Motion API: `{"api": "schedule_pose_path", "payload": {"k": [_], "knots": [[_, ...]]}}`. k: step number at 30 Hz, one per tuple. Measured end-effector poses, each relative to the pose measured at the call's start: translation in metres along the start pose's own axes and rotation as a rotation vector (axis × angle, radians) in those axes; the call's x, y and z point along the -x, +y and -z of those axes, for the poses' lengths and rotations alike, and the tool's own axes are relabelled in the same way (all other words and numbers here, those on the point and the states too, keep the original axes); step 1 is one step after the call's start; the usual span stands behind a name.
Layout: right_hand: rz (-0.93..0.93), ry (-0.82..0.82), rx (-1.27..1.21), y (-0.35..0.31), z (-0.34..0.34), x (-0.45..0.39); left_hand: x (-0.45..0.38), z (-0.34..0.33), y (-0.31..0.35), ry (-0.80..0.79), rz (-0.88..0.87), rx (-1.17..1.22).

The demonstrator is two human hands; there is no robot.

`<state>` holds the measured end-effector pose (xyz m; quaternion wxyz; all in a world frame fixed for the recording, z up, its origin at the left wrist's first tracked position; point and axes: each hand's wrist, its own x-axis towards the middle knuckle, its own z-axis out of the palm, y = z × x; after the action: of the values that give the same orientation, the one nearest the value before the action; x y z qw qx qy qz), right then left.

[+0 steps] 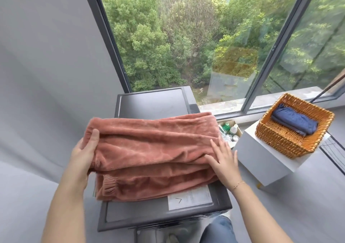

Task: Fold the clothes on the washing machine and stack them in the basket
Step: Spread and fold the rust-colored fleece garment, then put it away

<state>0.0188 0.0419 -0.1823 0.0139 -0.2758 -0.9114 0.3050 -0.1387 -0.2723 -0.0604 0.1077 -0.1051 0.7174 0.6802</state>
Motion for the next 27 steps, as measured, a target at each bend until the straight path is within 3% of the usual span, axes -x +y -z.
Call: {"api": "schedule_pose_path", "payload": {"k": [5, 8, 11, 18, 21, 23, 25, 27], "knots": [[0.107, 0.112, 0.075, -0.046, -0.019, -0.008, -0.018, 0.013, -0.082, 0.004, 0.244, -0.317], [0.036, 0.035, 0.203, -0.045, -0.035, -0.025, -0.030, 0.018, -0.100, 0.076, 0.226, -0.386], [-0.036, 0.010, 0.363, -0.019, -0.044, -0.032, -0.033, 0.024, -0.107, 0.031, 0.159, -0.459], [0.019, 0.116, 0.299, -0.008, -0.041, -0.028, -0.033, 0.008, -0.110, 0.205, 0.100, -0.817], [0.137, 0.250, 0.063, 0.006, -0.031, -0.019, -0.025, -0.013, -0.101, 0.428, -0.137, -1.049], [0.235, 0.351, -0.017, 0.017, -0.021, -0.010, -0.023, -0.038, -0.090, 0.447, -0.380, -1.071], [0.268, 0.376, -0.046, 0.027, -0.014, -0.003, -0.021, -0.075, -0.080, 0.292, -0.556, -1.043], [0.271, 0.351, -0.071, 0.034, -0.017, 0.004, -0.015, -0.113, -0.070, 0.026, -0.631, -0.979]]}}
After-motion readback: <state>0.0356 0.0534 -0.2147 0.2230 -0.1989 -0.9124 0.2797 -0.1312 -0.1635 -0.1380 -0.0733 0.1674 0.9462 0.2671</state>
